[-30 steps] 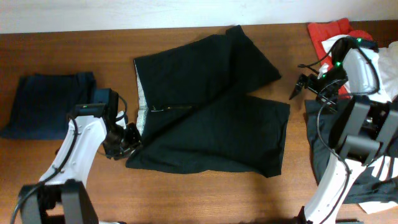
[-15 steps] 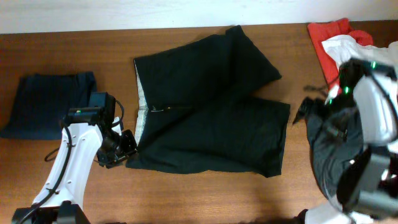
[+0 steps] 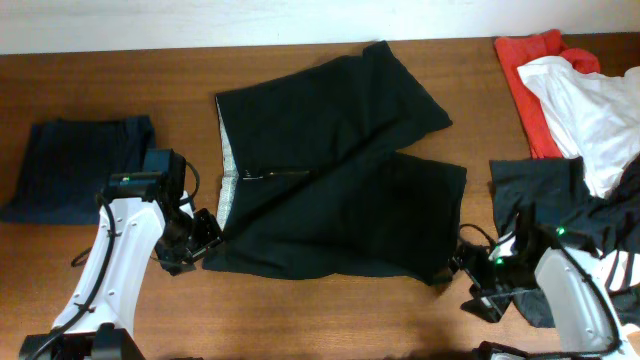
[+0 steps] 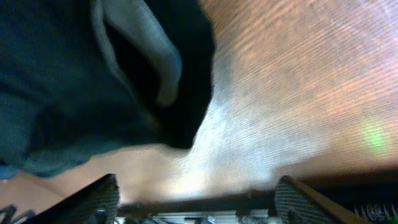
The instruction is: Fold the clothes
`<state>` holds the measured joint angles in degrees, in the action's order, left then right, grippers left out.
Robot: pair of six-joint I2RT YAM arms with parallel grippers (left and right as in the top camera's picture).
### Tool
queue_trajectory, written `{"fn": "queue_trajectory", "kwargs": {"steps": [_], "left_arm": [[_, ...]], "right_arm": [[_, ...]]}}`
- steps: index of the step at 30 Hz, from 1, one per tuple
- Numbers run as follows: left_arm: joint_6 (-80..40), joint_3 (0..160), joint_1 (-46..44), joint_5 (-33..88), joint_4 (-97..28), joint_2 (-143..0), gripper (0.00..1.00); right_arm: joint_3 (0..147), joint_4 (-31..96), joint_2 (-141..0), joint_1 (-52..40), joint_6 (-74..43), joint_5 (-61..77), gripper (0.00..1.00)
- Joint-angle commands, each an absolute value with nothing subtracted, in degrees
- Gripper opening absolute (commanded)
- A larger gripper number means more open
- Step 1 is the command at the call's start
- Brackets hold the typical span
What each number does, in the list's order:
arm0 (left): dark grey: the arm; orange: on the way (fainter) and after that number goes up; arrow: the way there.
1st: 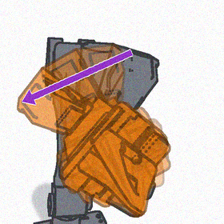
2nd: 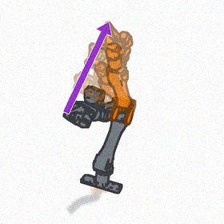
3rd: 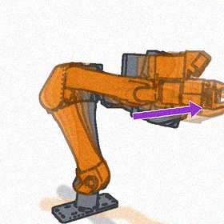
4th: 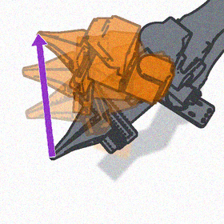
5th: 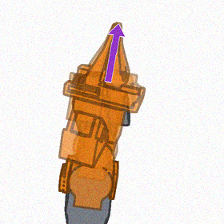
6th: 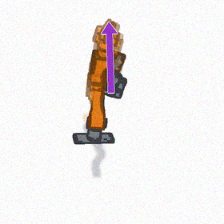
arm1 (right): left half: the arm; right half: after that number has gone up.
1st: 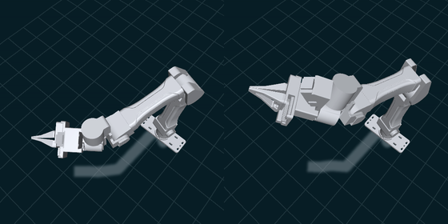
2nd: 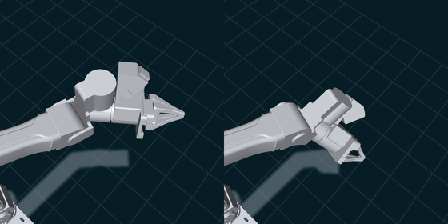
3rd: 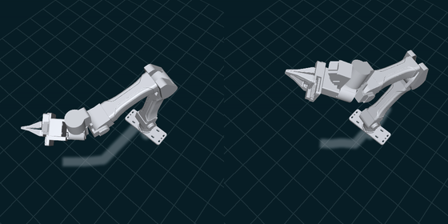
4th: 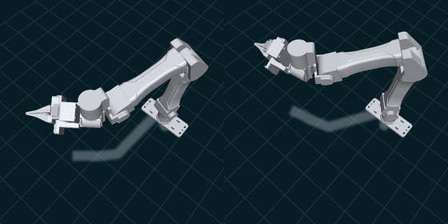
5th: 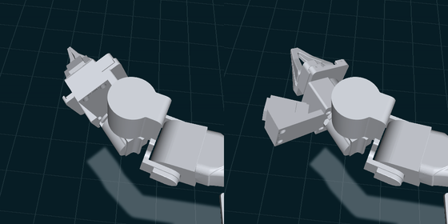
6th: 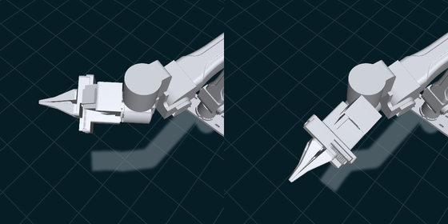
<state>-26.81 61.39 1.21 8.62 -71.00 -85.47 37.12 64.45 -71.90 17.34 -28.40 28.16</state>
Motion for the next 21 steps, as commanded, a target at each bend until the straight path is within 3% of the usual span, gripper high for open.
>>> {"fn": "queue_trajectory", "kwargs": {"steps": [1, 4, 10, 17, 19, 21], "left_arm": [[-35.1, 59.3, 1.5, 9.9, -69.4, -84.6, 0.68], [-39.1, 55.4, 1.6, 10.4, -65.9, -84.6, 0.73], [-39.5, 49.1, 1.6, 13.3, -56.2, -84.6, 0.73], [-39.4, 49.0, 1.6, 13.1, -54.7, -84.6, 0.74], [-39.5, 49.0, 1.6, 13.1, -54.5, -84.6, 0.78], [-39.5, 49.0, 1.6, 13.1, -54.5, -84.7, 0.79]], "right_arm": [[32.4, 60.3, -71.5, 17.6, -30.6, 28.9, 0.81], [31.7, 57.3, -71.5, 17.6, -30.6, 28.9, 0.78], [31.7, 52.9, -71.6, 17.6, -32.0, 27.2, 0.76], [31.7, 48.4, -73.5, 17.1, -32.4, 27.2, 0.63], [31.7, 46.7, -75.4, 15.7, -32.5, 27.2, 0.49], [31.7, 45.6, -77.1, 14.3, -33.1, 27.2, 0.15]]}}
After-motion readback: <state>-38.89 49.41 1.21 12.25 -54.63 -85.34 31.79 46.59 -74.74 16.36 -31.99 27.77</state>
